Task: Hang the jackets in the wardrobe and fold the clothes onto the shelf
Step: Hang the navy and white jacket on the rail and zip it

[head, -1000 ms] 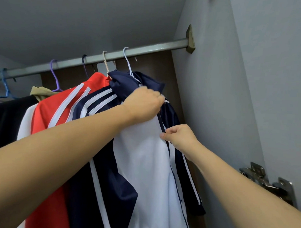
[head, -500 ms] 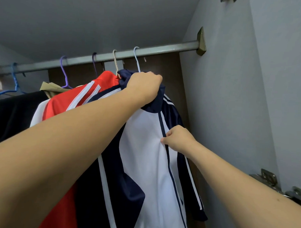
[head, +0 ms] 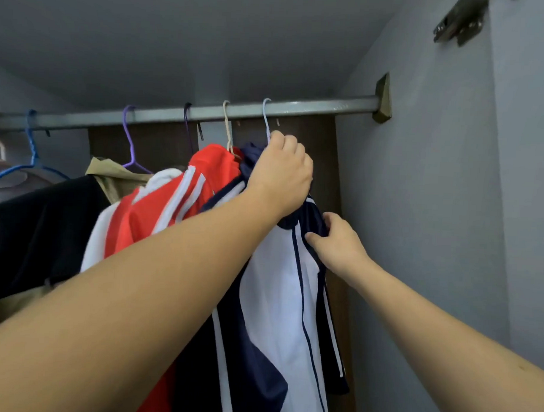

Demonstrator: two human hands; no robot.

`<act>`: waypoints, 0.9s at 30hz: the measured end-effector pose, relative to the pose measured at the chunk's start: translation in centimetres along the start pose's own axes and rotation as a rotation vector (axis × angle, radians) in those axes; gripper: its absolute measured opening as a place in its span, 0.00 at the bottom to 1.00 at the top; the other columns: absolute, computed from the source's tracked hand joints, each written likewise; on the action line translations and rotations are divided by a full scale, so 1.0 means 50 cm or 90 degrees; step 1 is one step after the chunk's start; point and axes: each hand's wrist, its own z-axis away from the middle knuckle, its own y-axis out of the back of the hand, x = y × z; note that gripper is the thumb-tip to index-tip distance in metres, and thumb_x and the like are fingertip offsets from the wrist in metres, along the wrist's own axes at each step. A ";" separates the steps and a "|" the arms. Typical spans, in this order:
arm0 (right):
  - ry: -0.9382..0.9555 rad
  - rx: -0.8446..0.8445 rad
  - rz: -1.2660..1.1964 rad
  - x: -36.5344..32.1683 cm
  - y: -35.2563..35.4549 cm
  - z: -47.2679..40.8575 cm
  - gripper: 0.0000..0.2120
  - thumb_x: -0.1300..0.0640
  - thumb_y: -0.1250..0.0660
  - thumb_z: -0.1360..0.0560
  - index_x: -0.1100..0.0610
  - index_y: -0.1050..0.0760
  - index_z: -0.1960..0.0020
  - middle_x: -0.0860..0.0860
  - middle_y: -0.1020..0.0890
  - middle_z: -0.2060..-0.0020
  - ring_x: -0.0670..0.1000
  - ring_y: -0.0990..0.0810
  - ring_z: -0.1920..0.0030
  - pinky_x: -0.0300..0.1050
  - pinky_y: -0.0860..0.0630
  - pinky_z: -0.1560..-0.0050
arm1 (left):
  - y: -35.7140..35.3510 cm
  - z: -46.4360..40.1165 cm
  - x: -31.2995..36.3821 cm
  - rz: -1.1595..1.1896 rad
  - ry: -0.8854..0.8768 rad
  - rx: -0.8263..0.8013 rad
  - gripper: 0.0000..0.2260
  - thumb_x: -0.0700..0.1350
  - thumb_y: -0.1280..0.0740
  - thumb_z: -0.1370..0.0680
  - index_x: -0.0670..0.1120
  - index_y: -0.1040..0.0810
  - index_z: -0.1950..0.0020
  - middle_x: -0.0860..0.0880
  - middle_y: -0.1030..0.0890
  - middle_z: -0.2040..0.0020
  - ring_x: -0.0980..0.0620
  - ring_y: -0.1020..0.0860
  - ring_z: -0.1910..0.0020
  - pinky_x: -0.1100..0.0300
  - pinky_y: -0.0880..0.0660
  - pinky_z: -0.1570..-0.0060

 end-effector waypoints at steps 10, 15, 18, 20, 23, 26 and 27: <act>-0.087 -0.084 0.193 -0.231 0.210 -0.021 0.36 0.53 0.32 0.23 0.59 0.45 0.22 0.58 0.37 0.25 0.58 0.36 0.26 0.49 0.37 0.29 | 0.098 -0.057 -0.164 0.343 0.038 -0.146 0.16 0.44 0.46 0.18 0.41 0.32 0.33 0.42 0.27 0.37 0.41 0.29 0.38 0.46 0.37 0.32; -0.101 -0.145 0.250 -0.411 0.346 -0.010 0.36 0.54 0.33 0.23 0.59 0.45 0.22 0.58 0.38 0.25 0.58 0.38 0.26 0.49 0.38 0.29 | 0.181 -0.083 -0.304 0.406 0.079 -0.260 0.20 0.51 0.47 0.16 0.41 0.35 0.28 0.42 0.29 0.32 0.42 0.31 0.34 0.47 0.40 0.28; -0.107 -0.178 0.266 -0.519 0.415 -0.023 0.36 0.55 0.32 0.24 0.59 0.44 0.22 0.58 0.37 0.25 0.58 0.37 0.26 0.48 0.37 0.29 | 0.224 -0.109 -0.389 0.437 0.086 -0.289 0.19 0.51 0.48 0.16 0.42 0.34 0.30 0.43 0.29 0.34 0.43 0.30 0.36 0.48 0.38 0.31; -0.116 -0.196 0.266 -0.586 0.453 -0.032 0.35 0.55 0.31 0.24 0.60 0.43 0.23 0.58 0.36 0.25 0.59 0.36 0.26 0.49 0.37 0.30 | 0.254 -0.126 -0.435 0.460 0.083 -0.295 0.19 0.52 0.47 0.16 0.43 0.34 0.30 0.44 0.28 0.34 0.43 0.30 0.36 0.49 0.37 0.31; -0.132 -0.211 0.274 -0.662 0.492 -0.032 0.31 0.55 0.32 0.24 0.61 0.39 0.25 0.59 0.33 0.28 0.59 0.34 0.29 0.49 0.34 0.32 | 0.292 -0.144 -0.484 0.496 0.078 -0.295 0.19 0.53 0.46 0.16 0.43 0.34 0.29 0.45 0.28 0.34 0.44 0.30 0.36 0.50 0.36 0.32; -0.149 -0.242 0.282 -0.705 0.517 -0.011 0.35 0.54 0.33 0.23 0.60 0.44 0.22 0.58 0.37 0.25 0.58 0.38 0.26 0.48 0.39 0.28 | 0.319 -0.153 -0.513 0.530 0.065 -0.291 0.19 0.53 0.46 0.16 0.44 0.33 0.31 0.46 0.27 0.36 0.45 0.30 0.37 0.52 0.36 0.34; -0.153 -0.253 0.283 -0.712 0.524 0.000 0.36 0.54 0.33 0.23 0.60 0.46 0.22 0.58 0.39 0.24 0.58 0.40 0.25 0.47 0.41 0.27 | 0.327 -0.149 -0.517 0.538 0.059 -0.299 0.19 0.53 0.46 0.16 0.43 0.34 0.30 0.46 0.27 0.35 0.45 0.30 0.36 0.52 0.37 0.33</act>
